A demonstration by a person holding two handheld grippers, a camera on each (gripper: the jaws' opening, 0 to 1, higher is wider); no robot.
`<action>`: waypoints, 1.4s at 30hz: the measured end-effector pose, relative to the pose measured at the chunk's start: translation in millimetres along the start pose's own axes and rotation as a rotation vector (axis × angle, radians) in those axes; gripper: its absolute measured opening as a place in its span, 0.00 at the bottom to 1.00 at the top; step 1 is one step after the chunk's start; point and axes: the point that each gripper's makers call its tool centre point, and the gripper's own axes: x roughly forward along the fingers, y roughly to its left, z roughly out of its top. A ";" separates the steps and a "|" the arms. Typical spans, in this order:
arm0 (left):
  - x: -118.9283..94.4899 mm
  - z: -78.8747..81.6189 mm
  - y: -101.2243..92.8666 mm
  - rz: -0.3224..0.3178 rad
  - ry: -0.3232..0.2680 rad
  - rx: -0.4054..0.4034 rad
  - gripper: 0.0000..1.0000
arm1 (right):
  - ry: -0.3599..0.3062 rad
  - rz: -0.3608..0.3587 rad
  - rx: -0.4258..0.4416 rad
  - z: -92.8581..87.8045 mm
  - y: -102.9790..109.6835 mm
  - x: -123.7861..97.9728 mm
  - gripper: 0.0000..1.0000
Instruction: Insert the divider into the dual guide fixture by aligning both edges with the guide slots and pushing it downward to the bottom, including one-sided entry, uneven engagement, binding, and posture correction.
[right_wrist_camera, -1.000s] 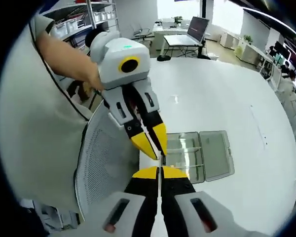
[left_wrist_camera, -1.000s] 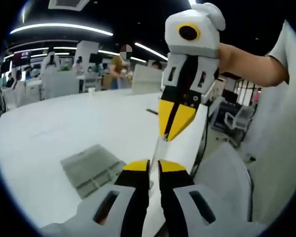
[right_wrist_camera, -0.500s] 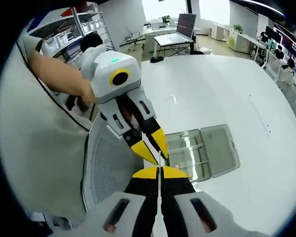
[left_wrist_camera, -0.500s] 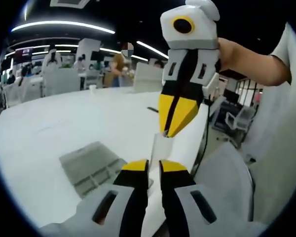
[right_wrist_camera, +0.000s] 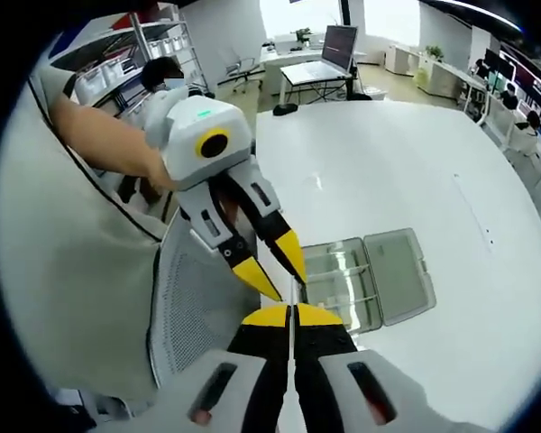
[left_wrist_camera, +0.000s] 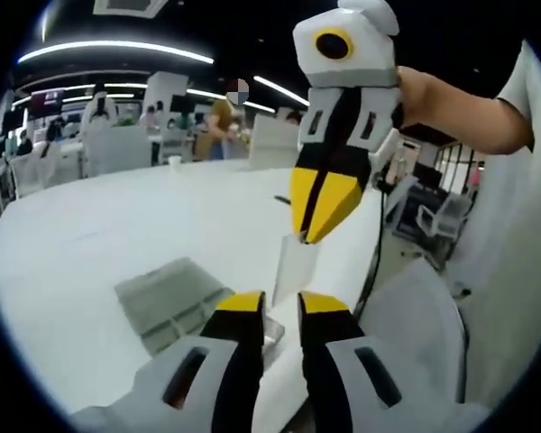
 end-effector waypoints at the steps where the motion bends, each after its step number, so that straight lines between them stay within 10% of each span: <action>1: -0.4 0.6 0.1 0.001 -0.002 0.001 0.13 | 0.001 -0.002 -0.001 -0.2 -0.6 -0.2 0.00; 42: -26.1 4.0 3.8 0.072 -0.039 -0.006 0.34 | 0.078 -0.061 0.021 -10.7 -40.2 1.5 0.00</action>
